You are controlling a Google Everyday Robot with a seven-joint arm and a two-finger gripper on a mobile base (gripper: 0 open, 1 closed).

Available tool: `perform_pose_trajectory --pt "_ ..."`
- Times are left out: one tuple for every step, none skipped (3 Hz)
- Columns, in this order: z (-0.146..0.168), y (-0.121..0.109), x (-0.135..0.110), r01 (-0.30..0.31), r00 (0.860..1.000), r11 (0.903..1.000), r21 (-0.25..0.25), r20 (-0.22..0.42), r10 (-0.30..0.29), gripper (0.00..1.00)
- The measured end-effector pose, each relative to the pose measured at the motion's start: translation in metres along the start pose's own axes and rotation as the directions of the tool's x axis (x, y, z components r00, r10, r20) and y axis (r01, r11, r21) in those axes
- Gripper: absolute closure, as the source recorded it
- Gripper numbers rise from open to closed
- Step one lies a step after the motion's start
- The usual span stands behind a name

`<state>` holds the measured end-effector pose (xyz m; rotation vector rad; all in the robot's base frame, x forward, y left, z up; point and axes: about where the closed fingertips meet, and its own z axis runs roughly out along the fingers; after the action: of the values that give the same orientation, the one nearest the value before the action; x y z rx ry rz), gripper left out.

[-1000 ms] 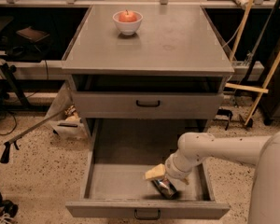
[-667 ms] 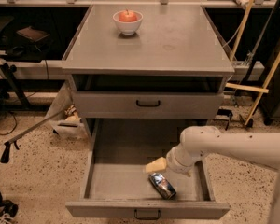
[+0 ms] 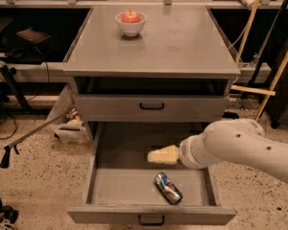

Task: Place redbull can into middle drawer

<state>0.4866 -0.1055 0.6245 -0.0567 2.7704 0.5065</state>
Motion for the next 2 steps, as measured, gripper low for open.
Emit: perform_pose_trajectory --pt "-0.107 0.019 -0.033 -0.045 0.976 0.999 -0.003 0.212 0.045 0.0" --pt "-0.226 0.022 -0.057 -0.152 0.879 0.9876 -0.038 0.452 0.153 0.0"
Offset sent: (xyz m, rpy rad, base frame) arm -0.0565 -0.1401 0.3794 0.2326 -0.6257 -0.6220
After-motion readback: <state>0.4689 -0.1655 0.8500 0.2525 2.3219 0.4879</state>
